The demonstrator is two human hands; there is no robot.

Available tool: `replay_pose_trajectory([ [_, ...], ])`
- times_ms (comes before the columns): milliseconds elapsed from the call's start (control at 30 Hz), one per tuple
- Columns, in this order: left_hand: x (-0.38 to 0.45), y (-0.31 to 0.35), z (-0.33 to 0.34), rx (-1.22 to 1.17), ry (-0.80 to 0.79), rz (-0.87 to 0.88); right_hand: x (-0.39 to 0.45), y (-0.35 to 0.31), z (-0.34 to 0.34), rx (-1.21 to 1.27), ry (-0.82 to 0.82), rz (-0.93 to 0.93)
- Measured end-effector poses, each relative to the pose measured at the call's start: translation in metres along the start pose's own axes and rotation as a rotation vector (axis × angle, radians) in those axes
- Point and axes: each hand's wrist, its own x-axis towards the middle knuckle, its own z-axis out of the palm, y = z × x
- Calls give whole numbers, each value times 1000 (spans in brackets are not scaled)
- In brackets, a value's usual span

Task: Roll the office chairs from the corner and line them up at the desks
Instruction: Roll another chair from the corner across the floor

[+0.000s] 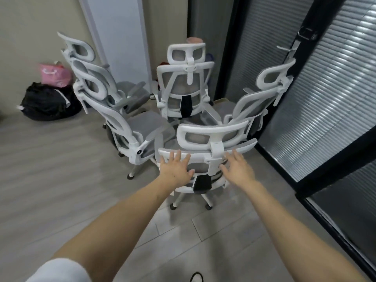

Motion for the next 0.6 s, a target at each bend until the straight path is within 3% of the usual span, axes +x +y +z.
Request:
replay_pose_trajectory([
  [233,57,9,12,0,-181,-114,63,33,10,-130,-212,10],
  [600,53,-8,6,-1,-233,-25,46,32,19,-110,-146,35],
])
